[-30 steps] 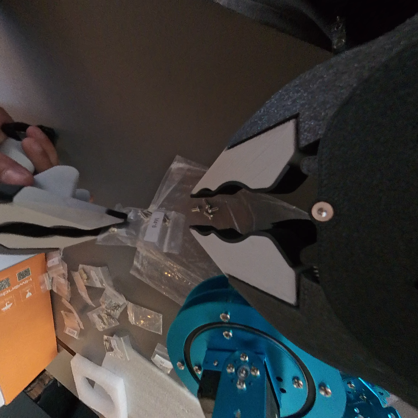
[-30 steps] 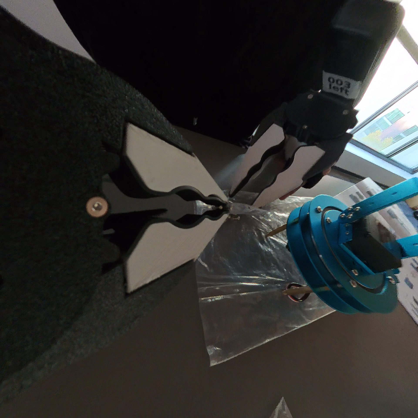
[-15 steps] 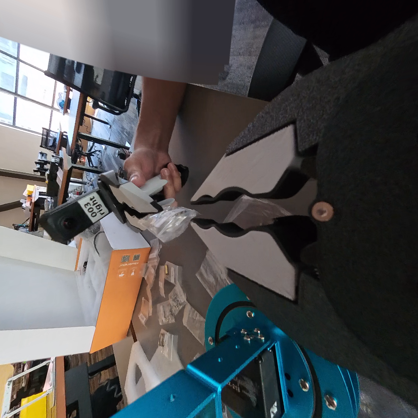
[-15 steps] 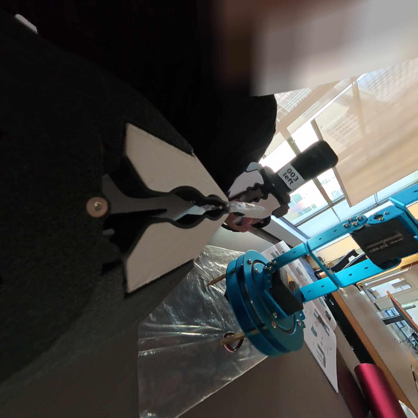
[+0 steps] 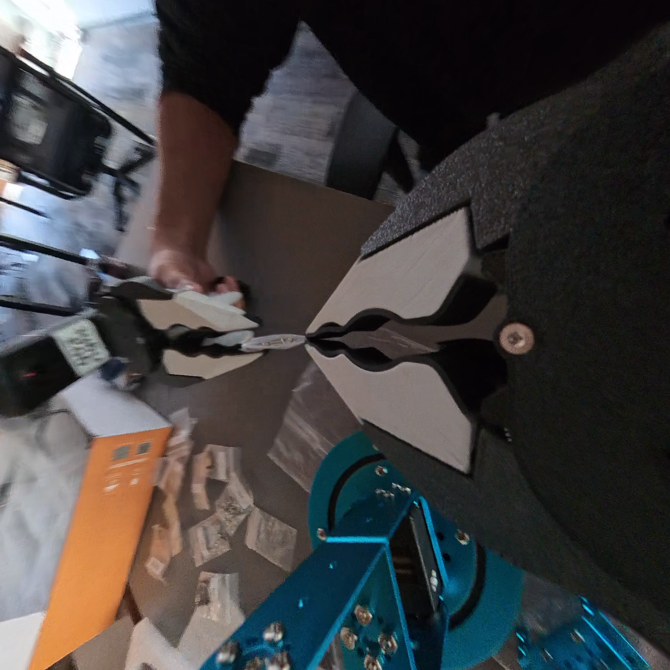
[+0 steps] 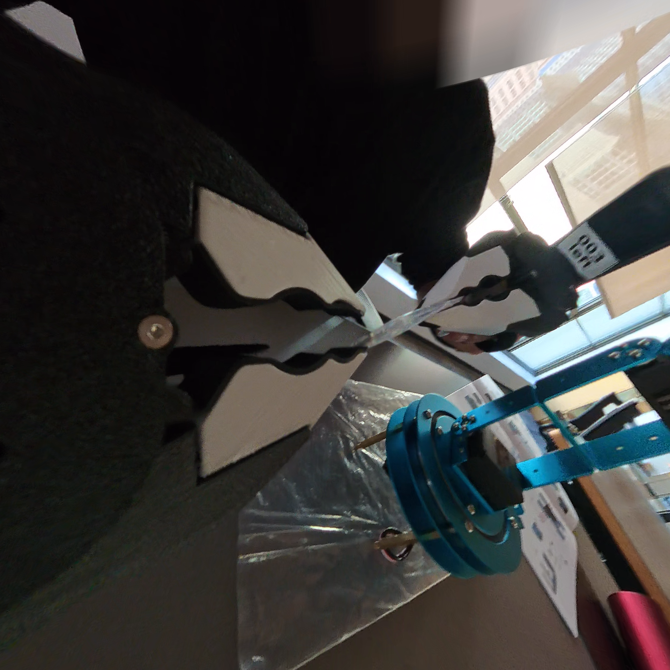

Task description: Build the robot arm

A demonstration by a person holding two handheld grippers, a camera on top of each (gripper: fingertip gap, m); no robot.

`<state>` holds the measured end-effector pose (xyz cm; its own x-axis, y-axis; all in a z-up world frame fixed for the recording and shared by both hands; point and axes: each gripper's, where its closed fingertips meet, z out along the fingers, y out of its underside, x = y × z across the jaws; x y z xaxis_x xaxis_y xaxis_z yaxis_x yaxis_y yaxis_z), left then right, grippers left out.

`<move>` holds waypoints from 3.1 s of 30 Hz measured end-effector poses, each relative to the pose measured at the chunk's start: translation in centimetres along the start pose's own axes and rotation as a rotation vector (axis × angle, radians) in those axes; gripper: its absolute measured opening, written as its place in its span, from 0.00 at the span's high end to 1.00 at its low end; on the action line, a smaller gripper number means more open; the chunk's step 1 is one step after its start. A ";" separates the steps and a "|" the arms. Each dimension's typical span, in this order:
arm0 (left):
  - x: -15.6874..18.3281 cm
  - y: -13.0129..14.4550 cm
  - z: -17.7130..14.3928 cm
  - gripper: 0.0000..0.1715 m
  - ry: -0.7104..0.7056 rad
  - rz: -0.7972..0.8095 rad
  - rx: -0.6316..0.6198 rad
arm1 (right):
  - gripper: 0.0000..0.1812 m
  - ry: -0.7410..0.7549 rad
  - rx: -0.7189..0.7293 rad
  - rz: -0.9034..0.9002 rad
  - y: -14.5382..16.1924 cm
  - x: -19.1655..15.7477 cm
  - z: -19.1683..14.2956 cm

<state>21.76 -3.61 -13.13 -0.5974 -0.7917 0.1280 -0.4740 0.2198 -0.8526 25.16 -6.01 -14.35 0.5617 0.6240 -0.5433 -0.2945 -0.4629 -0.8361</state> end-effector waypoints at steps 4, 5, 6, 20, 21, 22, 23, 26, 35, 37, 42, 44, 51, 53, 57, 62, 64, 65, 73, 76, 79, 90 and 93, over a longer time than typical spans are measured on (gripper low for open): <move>-0.8 3.3 -0.3 1.00 -0.038 0.120 -0.325 | 0.85 0.115 -0.078 -0.087 0.8 1.0 0.4; -1.0 3.7 -0.4 1.00 -0.056 0.159 -0.392 | 0.84 0.123 -0.097 -0.122 1.0 0.7 1.0; -0.7 4.0 -0.4 1.00 -0.049 0.187 -0.446 | 0.83 0.130 -0.122 -0.160 1.4 0.4 1.6; 1.5 2.8 -0.3 1.00 -0.048 0.288 -0.552 | 1.00 0.183 -0.168 -0.399 1.7 -2.0 4.2; 1.5 2.8 -0.3 1.00 -0.049 0.288 -0.545 | 1.00 0.187 -0.172 -0.402 1.7 -2.0 4.3; 1.5 2.9 -0.4 1.00 -0.048 0.282 -0.535 | 1.00 0.197 -0.171 -0.408 1.7 -1.9 4.4; 1.5 2.9 -0.6 1.00 -0.045 0.271 -0.517 | 1.00 0.205 -0.170 -0.405 1.7 -1.8 4.4; 2.1 2.7 -1.7 1.00 -0.035 0.203 -0.392 | 1.00 0.194 -0.128 -0.398 1.0 -2.5 4.8; 4.8 6.7 -10.1 1.00 -0.078 0.057 0.130 | 1.00 0.085 -0.119 -0.400 0.9 -5.1 13.8; 4.3 7.5 -12.1 1.00 -0.105 0.029 0.227 | 1.00 0.070 -0.125 -0.374 0.6 -4.7 16.1; 3.1 7.9 -17.1 0.94 -0.092 -0.008 0.489 | 1.00 0.090 -0.108 -0.329 -1.6 -3.4 20.5; 2.5 7.9 -18.7 0.88 -0.064 -0.055 0.579 | 1.00 0.122 -0.088 -0.328 -2.3 -3.1 21.8; 0.1 10.2 -19.0 0.84 -0.034 -0.148 0.603 | 1.00 0.179 -0.044 -0.287 -1.5 -2.4 24.7; -0.4 10.5 -18.8 0.84 -0.032 -0.164 0.596 | 1.00 0.179 -0.001 -0.262 -1.5 -2.2 25.0; -1.0 10.7 -18.4 0.84 -0.038 -0.183 0.599 | 1.00 0.195 0.002 -0.225 -1.1 -1.9 24.5; -0.2 11.1 -16.4 0.84 -0.005 -0.177 0.537 | 1.00 0.121 0.090 -0.140 -1.3 -2.4 23.6; 0.2 11.2 -15.9 0.85 0.006 -0.173 0.529 | 1.00 0.086 0.133 -0.108 -1.8 -2.7 23.1; 0.4 11.0 -15.9 0.86 0.010 -0.174 0.535 | 1.00 0.071 0.144 -0.097 -1.9 -2.8 23.0; 1.7 10.5 -16.4 0.90 0.066 -0.195 0.578 | 1.00 0.038 0.091 -0.102 -1.0 -3.8 23.5; 1.8 10.4 -16.8 0.92 0.076 -0.208 0.601 | 1.00 0.042 0.072 -0.113 -0.8 -3.9 23.7; 1.8 10.6 -16.8 0.95 0.074 -0.204 0.606 | 1.00 0.044 0.058 -0.119 -0.6 -3.9 23.9; 2.2 10.4 -17.1 1.00 0.133 -0.226 0.654 | 0.96 0.045 0.108 -0.189 -1.1 -4.4 24.2; 2.5 10.4 -16.8 1.00 0.144 -0.215 0.649 | 0.97 0.015 0.136 -0.165 -1.5 -4.7 24.1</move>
<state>4.44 6.30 -13.18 -0.6349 -0.6861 0.3552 -0.1354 -0.3538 -0.9255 4.31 6.92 -12.39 0.6220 0.6743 -0.3981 -0.2988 -0.2655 -0.9166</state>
